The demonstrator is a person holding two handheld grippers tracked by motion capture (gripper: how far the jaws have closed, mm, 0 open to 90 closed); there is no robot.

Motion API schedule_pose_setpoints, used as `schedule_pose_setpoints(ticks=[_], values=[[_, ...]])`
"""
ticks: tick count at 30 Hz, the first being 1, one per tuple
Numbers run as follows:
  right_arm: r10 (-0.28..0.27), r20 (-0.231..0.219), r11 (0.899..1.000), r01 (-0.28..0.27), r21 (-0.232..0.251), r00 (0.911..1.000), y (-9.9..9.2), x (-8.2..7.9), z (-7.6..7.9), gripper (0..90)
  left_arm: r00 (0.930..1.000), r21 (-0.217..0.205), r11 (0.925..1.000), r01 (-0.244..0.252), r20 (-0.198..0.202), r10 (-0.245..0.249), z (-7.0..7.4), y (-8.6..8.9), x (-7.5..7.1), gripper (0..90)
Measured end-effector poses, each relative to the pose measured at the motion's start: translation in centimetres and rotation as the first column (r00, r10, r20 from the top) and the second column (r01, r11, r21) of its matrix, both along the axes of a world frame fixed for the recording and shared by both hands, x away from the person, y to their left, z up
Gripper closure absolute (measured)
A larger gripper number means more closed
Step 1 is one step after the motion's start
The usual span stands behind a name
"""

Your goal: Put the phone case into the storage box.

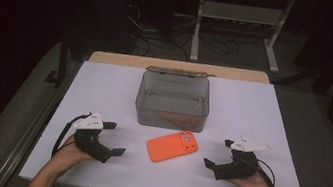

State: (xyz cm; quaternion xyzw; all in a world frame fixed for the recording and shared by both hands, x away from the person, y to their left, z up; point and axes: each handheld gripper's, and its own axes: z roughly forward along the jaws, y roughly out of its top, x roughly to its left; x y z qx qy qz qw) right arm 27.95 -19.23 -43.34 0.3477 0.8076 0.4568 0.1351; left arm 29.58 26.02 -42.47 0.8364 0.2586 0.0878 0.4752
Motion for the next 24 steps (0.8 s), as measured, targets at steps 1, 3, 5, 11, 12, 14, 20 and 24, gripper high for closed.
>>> schedule_pose_setpoints(ticks=[1, 3, 5, 11, 12, 14, 20, 24], values=[[-0.002, 0.001, 1.0, 0.002, 0.001, 1.0, -0.03, 0.01, 0.01, 0.0, 1.0, 0.001, 1.0, 0.0, -0.001, 0.0, -0.03, 0.0, 0.01, 0.0], [-0.004, 0.002, 1.0, 0.004, 0.002, 1.0, -0.11, -0.02, 0.04, 0.0, 1.0, 0.002, 1.0, 0.001, -0.002, -0.001, -0.06, 0.04, 0.02, 0.0], [-0.007, 0.002, 1.0, 0.007, 0.003, 1.0, -0.14, -0.05, 0.05, 0.0, 1.0, -0.001, 1.0, 0.001, -0.005, -0.001, -0.08, 0.04, 0.05, 0.0], [-0.002, 0.003, 1.0, 0.002, 0.015, 1.0, -0.23, -0.11, 0.08, 0.0, 1.0, 0.0, 1.0, -0.003, -0.009, 0.003, -0.11, -0.07, 0.11, 0.0], [-0.001, 0.005, 1.0, 0.001, 0.017, 1.0, -0.22, -0.06, 0.09, 0.0, 1.0, 0.007, 1.0, -0.003, -0.009, 0.003, -0.19, -0.04, 0.1, 0.0], [-0.001, 0.006, 1.0, 0.001, 0.02, 1.0, -0.17, -0.03, 0.1, 0.0, 0.9999, 0.008, 1.0, -0.003, -0.01, 0.003, -0.22, -0.03, 0.1, 0.0], [0.0, 0.005, 1.0, 0.0, 0.009, 1.0, -0.18, -0.24, 0.1, 0.0, 1.0, 0.004, 1.0, 0.003, -0.006, -0.003, -0.03, -0.36, 0.31, 0.0], [-0.003, 0.003, 1.0, 0.003, 0.02, 1.0, -0.23, -0.06, 0.1, 0.0, 0.9999, 0.004, 1.0, 0.008, -0.006, -0.008, 0.0, -0.61, 0.47, 0.0]])
